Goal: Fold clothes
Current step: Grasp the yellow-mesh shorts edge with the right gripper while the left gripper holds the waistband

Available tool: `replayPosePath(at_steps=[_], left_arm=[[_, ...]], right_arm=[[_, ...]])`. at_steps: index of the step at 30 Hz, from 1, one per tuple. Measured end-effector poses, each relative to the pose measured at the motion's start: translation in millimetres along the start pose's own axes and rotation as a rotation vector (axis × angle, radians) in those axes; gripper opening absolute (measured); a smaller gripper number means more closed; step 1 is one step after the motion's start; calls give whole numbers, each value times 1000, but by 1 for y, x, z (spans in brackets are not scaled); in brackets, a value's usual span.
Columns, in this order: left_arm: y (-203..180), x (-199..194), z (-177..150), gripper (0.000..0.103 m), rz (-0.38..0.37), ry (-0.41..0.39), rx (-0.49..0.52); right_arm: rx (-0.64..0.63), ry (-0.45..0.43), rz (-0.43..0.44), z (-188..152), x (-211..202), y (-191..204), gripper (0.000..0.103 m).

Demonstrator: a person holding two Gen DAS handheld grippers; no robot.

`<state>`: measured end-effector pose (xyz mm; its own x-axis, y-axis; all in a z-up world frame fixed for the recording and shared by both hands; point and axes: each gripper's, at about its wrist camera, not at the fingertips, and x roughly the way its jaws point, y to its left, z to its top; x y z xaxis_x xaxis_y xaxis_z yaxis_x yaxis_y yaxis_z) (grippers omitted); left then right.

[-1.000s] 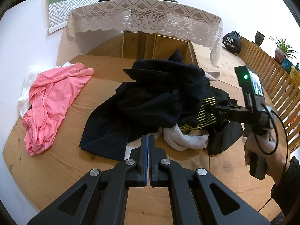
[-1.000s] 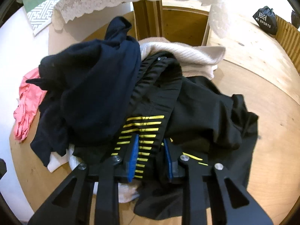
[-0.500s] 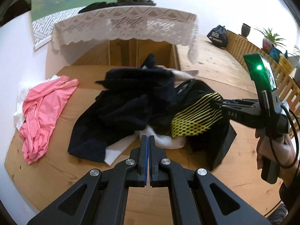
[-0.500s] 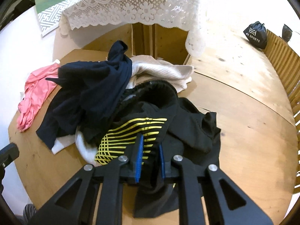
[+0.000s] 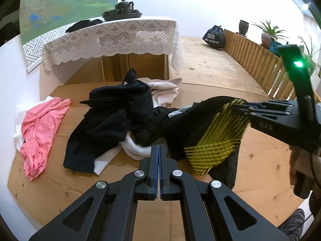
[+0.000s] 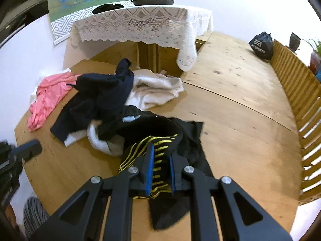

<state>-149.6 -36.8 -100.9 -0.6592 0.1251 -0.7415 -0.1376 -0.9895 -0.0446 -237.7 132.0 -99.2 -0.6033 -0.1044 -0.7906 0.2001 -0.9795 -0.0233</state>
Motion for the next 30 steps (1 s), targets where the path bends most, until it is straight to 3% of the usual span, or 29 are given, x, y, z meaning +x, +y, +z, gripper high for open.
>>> replayPosePath(at_steps=[16,20,24,30], left_arm=[[-73,48,-42,1,-126,153,120],[-107,65,-51,1,-170,174,189],[-142,83,-69,2,-228,209,248],[-162,107,-99,2,-254,296,313]], right_arm=[[124,190,-136,-161,-47,-115,12],[196,247,-155,-206,-50,-144,8],[255,261,-169,-228,-46,-165,8],[204,263,-167,-236,-36,-164,8]])
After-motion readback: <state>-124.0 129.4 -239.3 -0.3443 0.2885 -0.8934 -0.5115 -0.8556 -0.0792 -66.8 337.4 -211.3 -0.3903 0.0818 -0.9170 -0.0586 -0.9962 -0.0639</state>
